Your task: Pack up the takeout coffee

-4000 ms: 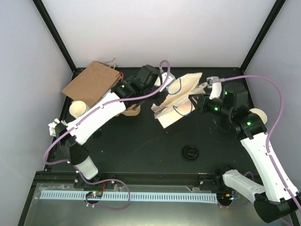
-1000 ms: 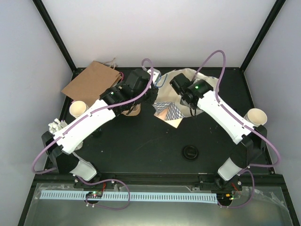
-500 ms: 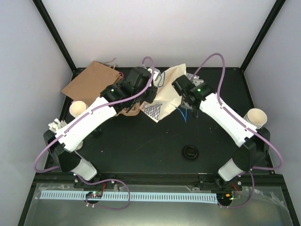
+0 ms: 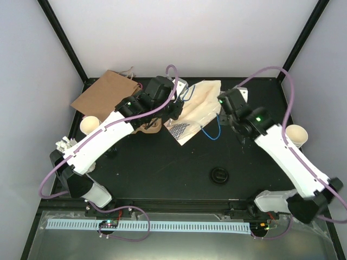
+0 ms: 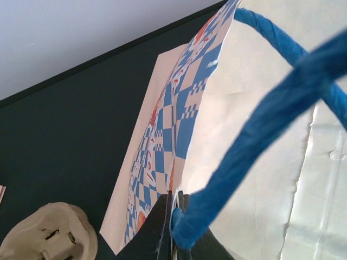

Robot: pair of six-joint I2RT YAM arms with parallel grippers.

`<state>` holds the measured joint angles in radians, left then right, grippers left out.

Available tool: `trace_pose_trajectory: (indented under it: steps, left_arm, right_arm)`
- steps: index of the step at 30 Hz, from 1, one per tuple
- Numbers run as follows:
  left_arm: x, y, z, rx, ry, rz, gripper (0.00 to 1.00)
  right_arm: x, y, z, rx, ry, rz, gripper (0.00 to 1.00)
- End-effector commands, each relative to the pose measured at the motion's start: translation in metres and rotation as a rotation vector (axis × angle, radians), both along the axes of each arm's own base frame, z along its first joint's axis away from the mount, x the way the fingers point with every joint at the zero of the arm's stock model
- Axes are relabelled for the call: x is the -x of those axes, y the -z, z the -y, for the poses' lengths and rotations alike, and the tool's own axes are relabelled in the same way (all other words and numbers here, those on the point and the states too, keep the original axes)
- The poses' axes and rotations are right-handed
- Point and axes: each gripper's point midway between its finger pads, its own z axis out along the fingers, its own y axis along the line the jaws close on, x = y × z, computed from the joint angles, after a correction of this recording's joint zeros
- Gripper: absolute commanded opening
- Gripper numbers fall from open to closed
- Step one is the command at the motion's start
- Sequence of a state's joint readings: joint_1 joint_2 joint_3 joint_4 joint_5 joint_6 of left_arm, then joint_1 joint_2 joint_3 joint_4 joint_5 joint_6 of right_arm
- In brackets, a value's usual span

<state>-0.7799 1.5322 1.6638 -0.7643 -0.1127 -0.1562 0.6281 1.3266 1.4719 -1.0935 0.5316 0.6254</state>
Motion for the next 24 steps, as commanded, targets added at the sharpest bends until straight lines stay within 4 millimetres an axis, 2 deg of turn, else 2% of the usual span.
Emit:
trace_pose_trajectory:
  steps: [1,5,8,12,15,19,24]
  left_arm:
    - [0.001,-0.027,0.015,0.07,0.065,0.037,0.02]
    - [0.01,-0.03,0.027,0.086,0.155,0.028,0.01]
    - [0.013,-0.033,0.029,0.085,0.172,0.021,0.01]
    - [0.017,-0.034,0.03,0.086,0.196,0.009,0.01]
    - [0.023,-0.036,0.033,0.106,0.222,-0.006,0.01]
    - [0.028,-0.038,0.035,0.123,0.245,-0.019,0.02]
    - [0.034,-0.041,0.036,0.128,0.272,-0.027,0.01]
  right_arm:
    - [0.019,-0.042,-0.014,-0.071,-0.244,0.143,0.02]
    - [0.047,-0.078,-0.045,-0.19,-0.538,0.304,0.08]
    - [0.062,-0.1,-0.054,-0.202,-0.672,0.421,0.08]
    - [0.07,-0.122,-0.062,-0.193,-0.757,0.49,0.08]
    - [0.062,-0.117,-0.075,-0.2,-0.79,0.443,0.01]
    - [0.054,-0.097,-0.095,-0.2,-0.851,0.371,0.01]
    - [0.06,-0.07,-0.11,-0.001,-0.937,0.424,0.01]
